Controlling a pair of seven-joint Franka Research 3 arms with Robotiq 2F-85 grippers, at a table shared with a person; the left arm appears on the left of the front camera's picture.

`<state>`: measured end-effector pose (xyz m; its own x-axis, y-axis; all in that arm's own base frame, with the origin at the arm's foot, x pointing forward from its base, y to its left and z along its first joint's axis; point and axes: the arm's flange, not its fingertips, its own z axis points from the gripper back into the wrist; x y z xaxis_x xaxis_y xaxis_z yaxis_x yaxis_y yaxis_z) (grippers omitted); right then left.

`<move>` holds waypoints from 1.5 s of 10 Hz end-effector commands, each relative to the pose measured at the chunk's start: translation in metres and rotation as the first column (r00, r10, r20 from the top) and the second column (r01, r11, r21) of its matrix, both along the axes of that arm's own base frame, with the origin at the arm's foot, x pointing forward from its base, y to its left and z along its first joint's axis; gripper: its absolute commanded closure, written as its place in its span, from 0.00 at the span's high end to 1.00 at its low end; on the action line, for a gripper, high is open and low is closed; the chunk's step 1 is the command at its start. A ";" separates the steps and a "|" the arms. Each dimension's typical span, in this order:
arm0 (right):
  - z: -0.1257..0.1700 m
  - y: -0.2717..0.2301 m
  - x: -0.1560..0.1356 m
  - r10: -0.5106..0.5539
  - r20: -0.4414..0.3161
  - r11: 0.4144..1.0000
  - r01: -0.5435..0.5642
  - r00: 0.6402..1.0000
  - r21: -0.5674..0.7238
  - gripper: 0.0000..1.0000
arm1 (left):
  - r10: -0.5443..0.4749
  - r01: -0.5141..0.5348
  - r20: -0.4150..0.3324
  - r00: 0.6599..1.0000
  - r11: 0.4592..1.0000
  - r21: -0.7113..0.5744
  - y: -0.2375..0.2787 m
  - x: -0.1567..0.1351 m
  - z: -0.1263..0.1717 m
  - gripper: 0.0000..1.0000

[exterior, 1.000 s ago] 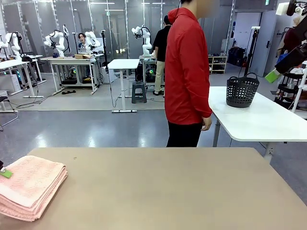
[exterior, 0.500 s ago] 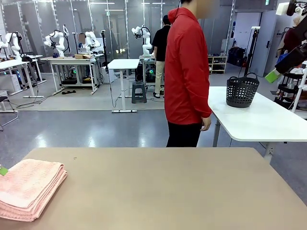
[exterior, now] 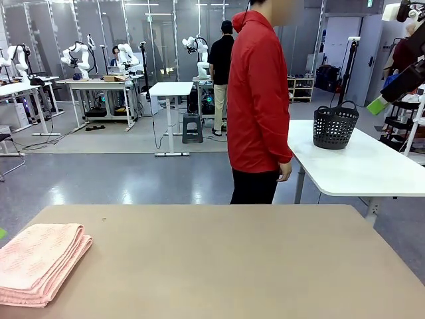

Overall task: Fold the towel.
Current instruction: Pick up the 100 cm Hotel Towel and place it on the left side of the table.

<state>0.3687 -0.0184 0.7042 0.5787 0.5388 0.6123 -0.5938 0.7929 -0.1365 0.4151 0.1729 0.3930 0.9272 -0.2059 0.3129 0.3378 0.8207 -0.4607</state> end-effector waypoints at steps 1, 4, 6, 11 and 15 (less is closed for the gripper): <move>0.000 -0.001 0.000 -0.004 0.000 1.000 0.004 1.000 -0.001 1.00 | -0.007 0.007 -0.016 1.000 1.000 -0.007 0.003 0.004 -0.005 1.00; 0.000 -0.001 0.000 -0.004 0.000 1.000 0.004 1.000 -0.001 1.00 | -0.007 0.007 -0.016 1.000 1.000 -0.007 0.003 0.004 -0.005 1.00; 0.000 -0.001 0.000 -0.004 0.000 1.000 0.004 1.000 -0.001 1.00 | -0.007 0.007 -0.016 1.000 1.000 -0.007 0.003 0.004 -0.005 1.00; 0.000 -0.001 0.000 -0.004 0.000 1.000 0.004 1.000 -0.001 1.00 | -0.007 0.007 -0.016 1.000 1.000 -0.007 0.003 0.004 -0.005 1.00; 0.000 -0.001 0.000 -0.004 0.000 1.000 0.004 1.000 -0.001 1.00 | -0.007 0.007 -0.016 1.000 1.000 -0.007 0.003 0.004 -0.005 1.00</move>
